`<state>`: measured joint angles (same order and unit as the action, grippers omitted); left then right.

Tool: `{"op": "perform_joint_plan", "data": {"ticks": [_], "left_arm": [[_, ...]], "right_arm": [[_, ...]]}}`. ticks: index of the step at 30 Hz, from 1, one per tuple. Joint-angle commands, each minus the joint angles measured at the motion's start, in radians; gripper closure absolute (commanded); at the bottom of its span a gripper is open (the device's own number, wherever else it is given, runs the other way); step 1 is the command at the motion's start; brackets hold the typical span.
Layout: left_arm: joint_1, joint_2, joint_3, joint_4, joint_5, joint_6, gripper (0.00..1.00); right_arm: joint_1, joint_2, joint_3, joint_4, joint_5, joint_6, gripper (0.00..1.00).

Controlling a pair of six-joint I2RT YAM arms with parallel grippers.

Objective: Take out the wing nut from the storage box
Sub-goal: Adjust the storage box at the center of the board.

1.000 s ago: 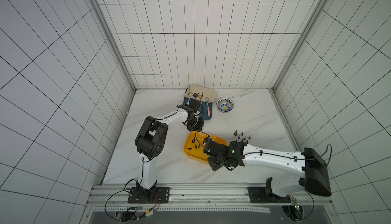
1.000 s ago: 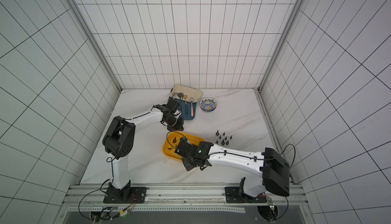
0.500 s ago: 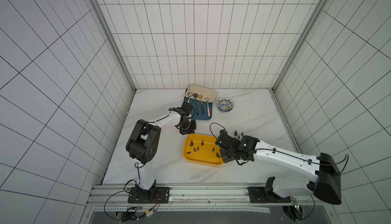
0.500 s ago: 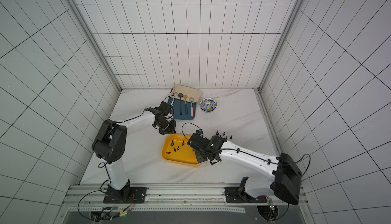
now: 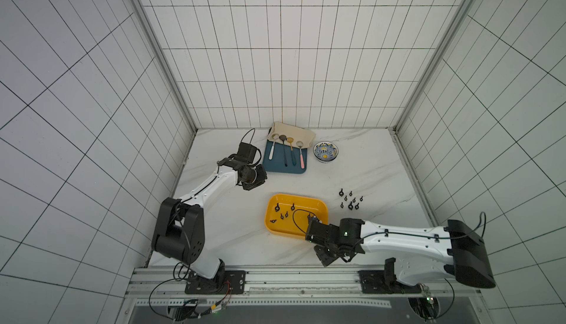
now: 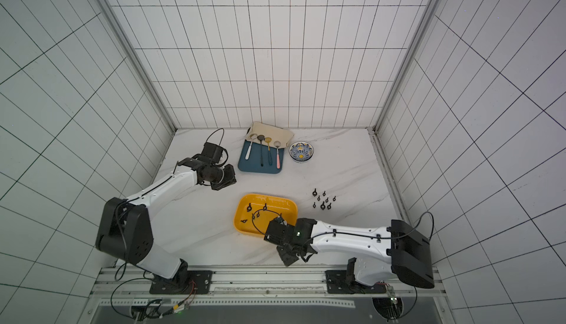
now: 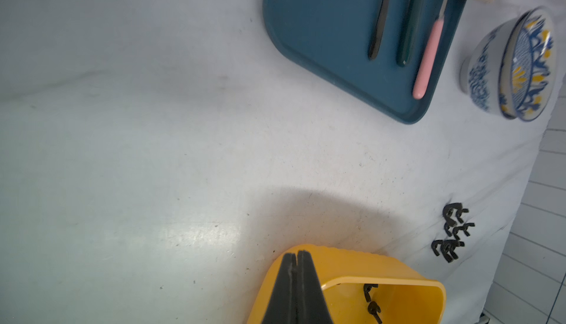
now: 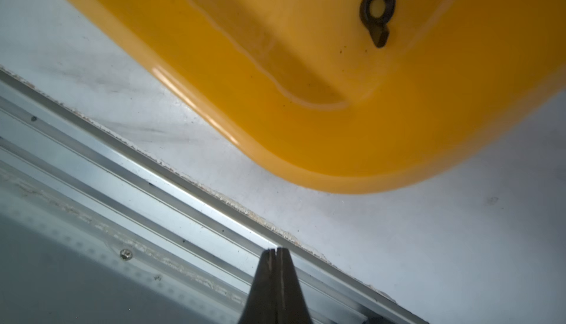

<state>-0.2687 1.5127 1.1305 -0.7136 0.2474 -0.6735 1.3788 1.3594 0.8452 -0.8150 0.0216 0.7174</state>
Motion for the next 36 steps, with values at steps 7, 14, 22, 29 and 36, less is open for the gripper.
{"op": "perform_joint_plan", "data": {"ticks": [7, 14, 22, 29, 36], "left_arm": [[0.036, -0.164, -0.087, 0.003, 0.032, -0.001, 1.0], [0.037, -0.226, -0.152, 0.011, 0.069, 0.014, 1.0], [0.042, -0.282, -0.213, -0.006, 0.078, 0.023, 1.0], [0.045, -0.341, -0.282, -0.029, 0.068, 0.003, 1.0], [0.051, -0.37, -0.316, -0.013, 0.072, -0.008, 1.0]], "right_arm": [[-0.094, 0.028, 0.01, 0.013, 0.086, 0.046, 1.0], [-0.177, 0.011, 0.01, 0.018, 0.095, -0.009, 1.0], [-0.255, 0.102, 0.061, 0.043, 0.103, -0.098, 1.0], [-0.368, 0.142, 0.111, 0.041, 0.166, -0.188, 1.0], [-0.383, 0.109, 0.25, -0.068, 0.208, -0.214, 0.98]]}}
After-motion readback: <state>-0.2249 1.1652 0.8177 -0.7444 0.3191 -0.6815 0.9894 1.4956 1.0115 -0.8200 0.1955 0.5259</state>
